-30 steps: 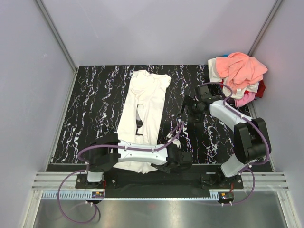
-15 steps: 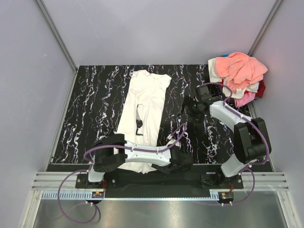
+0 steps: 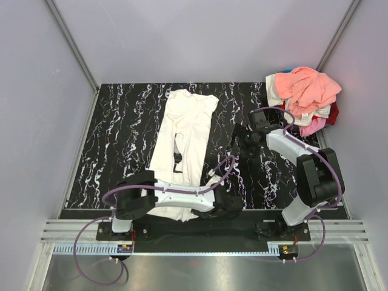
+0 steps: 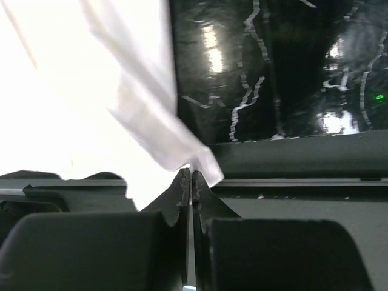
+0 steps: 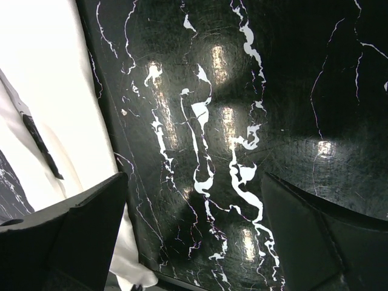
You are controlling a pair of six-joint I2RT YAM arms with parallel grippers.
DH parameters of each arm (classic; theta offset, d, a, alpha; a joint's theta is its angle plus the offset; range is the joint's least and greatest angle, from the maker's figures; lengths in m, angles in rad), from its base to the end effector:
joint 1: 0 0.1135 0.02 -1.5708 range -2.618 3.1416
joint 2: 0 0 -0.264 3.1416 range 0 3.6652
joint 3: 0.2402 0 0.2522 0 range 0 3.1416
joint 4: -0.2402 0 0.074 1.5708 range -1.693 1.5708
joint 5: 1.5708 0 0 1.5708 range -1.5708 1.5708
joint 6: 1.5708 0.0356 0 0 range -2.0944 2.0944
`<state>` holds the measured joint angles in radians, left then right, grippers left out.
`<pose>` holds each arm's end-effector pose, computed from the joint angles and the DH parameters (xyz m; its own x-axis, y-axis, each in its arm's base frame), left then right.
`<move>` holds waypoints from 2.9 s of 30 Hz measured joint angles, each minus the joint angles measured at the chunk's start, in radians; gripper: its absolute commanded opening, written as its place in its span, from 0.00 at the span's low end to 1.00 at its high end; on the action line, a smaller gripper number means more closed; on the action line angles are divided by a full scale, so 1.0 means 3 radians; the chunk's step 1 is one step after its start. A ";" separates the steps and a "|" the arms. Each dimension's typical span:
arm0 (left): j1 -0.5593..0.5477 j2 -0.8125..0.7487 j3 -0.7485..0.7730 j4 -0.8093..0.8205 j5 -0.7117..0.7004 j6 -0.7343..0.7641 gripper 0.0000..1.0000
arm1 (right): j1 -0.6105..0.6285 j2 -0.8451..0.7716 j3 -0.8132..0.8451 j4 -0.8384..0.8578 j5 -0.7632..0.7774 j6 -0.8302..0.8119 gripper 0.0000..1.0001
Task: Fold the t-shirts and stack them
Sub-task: Fold the tshirt
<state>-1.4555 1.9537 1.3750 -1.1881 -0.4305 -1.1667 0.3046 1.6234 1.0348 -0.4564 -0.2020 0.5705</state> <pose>0.0534 -0.3319 0.1703 -0.8830 0.3612 -0.2998 0.2549 0.9052 0.3400 0.3084 0.1045 0.1969 -0.9050 0.2701 -0.3287 0.1175 0.9012 0.4171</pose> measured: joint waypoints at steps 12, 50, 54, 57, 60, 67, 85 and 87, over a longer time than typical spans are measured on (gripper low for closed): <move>0.0005 -0.1119 -0.0926 -0.0120 -0.0036 -0.0399 0.27 | 0.0000 0.0142 -0.0004 0.0055 -0.0043 -0.0001 0.98; 0.0865 -0.2564 -0.1653 0.0575 -0.0058 0.0084 0.62 | 0.0179 0.2164 0.2482 -0.0191 -0.0364 0.0042 0.90; 0.0898 -0.2673 -0.1806 0.0604 -0.0029 0.0088 0.62 | 0.0179 0.2586 0.3154 -0.0273 -0.0365 0.0081 0.82; 0.0910 -0.2687 -0.1896 0.0656 -0.0003 0.0089 0.62 | 0.0178 0.2803 0.3469 -0.0305 -0.0360 0.0086 0.58; 0.0910 -0.2687 -0.1944 0.0708 0.0027 0.0106 0.62 | 0.0175 0.2977 0.3694 -0.0355 -0.0361 0.0092 0.30; 0.0922 -0.2683 -0.1951 0.0886 0.0109 0.0150 0.62 | 0.0149 0.3466 0.4536 -0.0726 -0.0348 0.0053 0.11; 0.1038 -0.2775 -0.1910 0.1022 0.0298 0.0238 0.63 | -0.0277 0.3839 0.5362 -0.0599 -0.0239 -0.0145 0.98; 0.1174 -0.2906 -0.1909 0.0998 0.0312 0.0284 0.63 | -0.0294 0.3667 0.5091 -0.0608 -0.0228 -0.0182 0.97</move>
<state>-1.1034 1.0821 0.8024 -0.8886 -0.3370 -1.0817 0.2165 2.7235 2.5622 -0.6388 -0.2703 0.5159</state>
